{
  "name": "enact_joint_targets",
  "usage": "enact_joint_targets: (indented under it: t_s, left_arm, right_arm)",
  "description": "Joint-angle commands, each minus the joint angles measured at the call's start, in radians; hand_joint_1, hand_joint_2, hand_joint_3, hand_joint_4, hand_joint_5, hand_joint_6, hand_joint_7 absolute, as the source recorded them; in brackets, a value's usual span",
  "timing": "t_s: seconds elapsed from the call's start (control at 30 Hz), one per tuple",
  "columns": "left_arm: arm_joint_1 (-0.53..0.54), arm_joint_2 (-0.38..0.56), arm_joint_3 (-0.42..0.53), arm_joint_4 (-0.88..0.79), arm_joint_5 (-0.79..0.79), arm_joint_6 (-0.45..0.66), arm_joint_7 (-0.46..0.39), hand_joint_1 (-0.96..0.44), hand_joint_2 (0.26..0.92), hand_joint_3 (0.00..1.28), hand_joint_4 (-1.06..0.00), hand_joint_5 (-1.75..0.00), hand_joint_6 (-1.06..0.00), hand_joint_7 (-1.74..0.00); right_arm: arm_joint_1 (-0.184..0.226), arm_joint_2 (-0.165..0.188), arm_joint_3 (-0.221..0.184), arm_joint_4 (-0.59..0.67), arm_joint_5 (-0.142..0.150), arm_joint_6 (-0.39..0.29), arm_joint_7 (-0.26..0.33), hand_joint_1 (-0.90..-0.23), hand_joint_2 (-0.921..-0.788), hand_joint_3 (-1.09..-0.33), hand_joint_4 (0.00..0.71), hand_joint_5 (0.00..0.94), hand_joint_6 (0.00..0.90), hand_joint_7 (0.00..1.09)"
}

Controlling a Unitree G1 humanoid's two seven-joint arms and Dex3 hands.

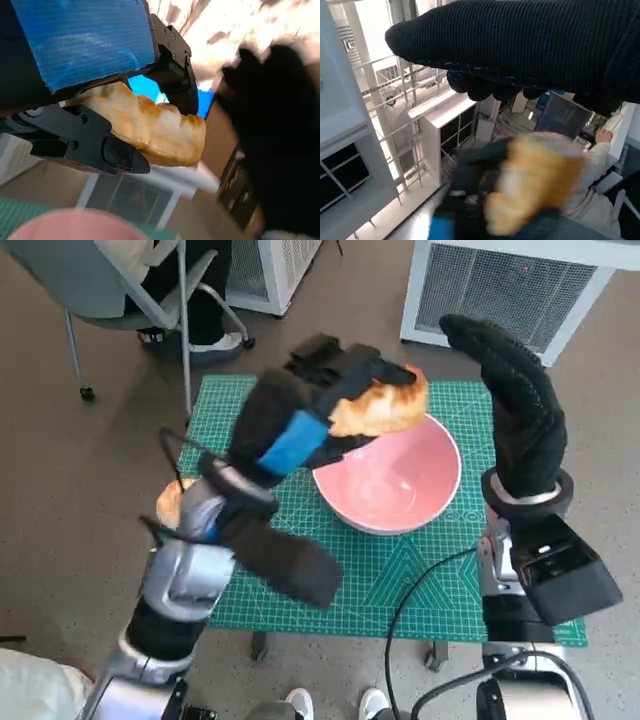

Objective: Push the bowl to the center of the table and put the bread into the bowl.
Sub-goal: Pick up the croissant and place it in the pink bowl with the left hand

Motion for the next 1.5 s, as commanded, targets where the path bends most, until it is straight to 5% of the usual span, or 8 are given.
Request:
enact_joint_targets:
  t_s: [0.03,0.3,0.43,0.57,0.7,0.93,1.2,1.5]
  left_arm:
    - [-0.055,-0.012,-0.032,0.099,0.002,-0.043,-0.009,0.0,0.918,0.03,-0.75,-1.17,-0.68,-1.04]
    - [-0.116,-0.032,-0.077,0.281,0.013,-0.064,-0.031,0.0,0.92,0.04,-0.74,-1.15,-0.64,-1.11]
    - [-0.136,-0.027,-0.098,0.338,0.009,-0.023,-0.103,0.0,0.921,0.19,-0.63,-1.28,-0.41,-1.33]
    - [-0.148,-0.015,-0.102,0.36,-0.022,-0.002,-0.198,-0.1,0.915,0.1,-0.38,-0.35,-0.32,-0.44]
    - [-0.187,0.017,-0.107,0.404,-0.093,-0.022,-0.38,-0.24,0.919,0.06,-0.12,-0.07,-0.2,-0.11]
    - [-0.218,0.049,-0.097,0.435,-0.167,-0.072,-0.526,-0.41,0.921,0.05,-0.01,-0.01,-0.07,-0.01]
    - [-0.167,0.09,-0.052,0.351,-0.204,-0.121,-0.511,-0.49,0.921,0.09,0.0,0.0,-0.05,0.0]
    - [-0.08,0.19,0.051,0.181,-0.269,-0.158,-0.518,-0.48,0.921,0.14,0.0,0.0,-0.14,-0.05]
  right_arm:
    - [0.033,-0.009,-0.007,-0.003,-0.004,0.011,-0.009,-0.568,-0.921,-0.718,0.301,0.001,0.035,0.67]
    - [0.045,-0.011,-0.013,-0.018,-0.012,0.012,-0.018,-0.582,-0.921,-0.714,0.299,0.0,0.039,0.67]
    - [0.049,-0.013,-0.014,-0.023,-0.012,0.012,-0.022,-0.587,-0.921,-0.713,0.3,0.001,0.04,0.67]
    - [0.052,-0.015,-0.016,-0.029,-0.014,0.013,-0.025,-0.58,-0.921,-0.713,0.31,0.006,0.041,0.66]
    - [0.056,-0.018,-0.018,-0.035,-0.018,0.014,-0.031,-0.574,-0.921,-0.715,0.315,0.008,0.045,0.66]
    - [0.058,-0.018,-0.017,-0.04,-0.032,0.014,-0.045,-0.58,-0.921,-0.719,0.316,0.008,0.048,0.66]
    - [0.055,-0.016,-0.012,-0.037,-0.031,0.016,-0.046,-0.581,-0.921,-0.721,0.316,0.007,0.05,0.66]
    - [0.055,-0.014,-0.004,-0.041,-0.027,0.016,-0.045,-0.58,-0.921,-0.721,0.316,0.006,0.051,0.65]
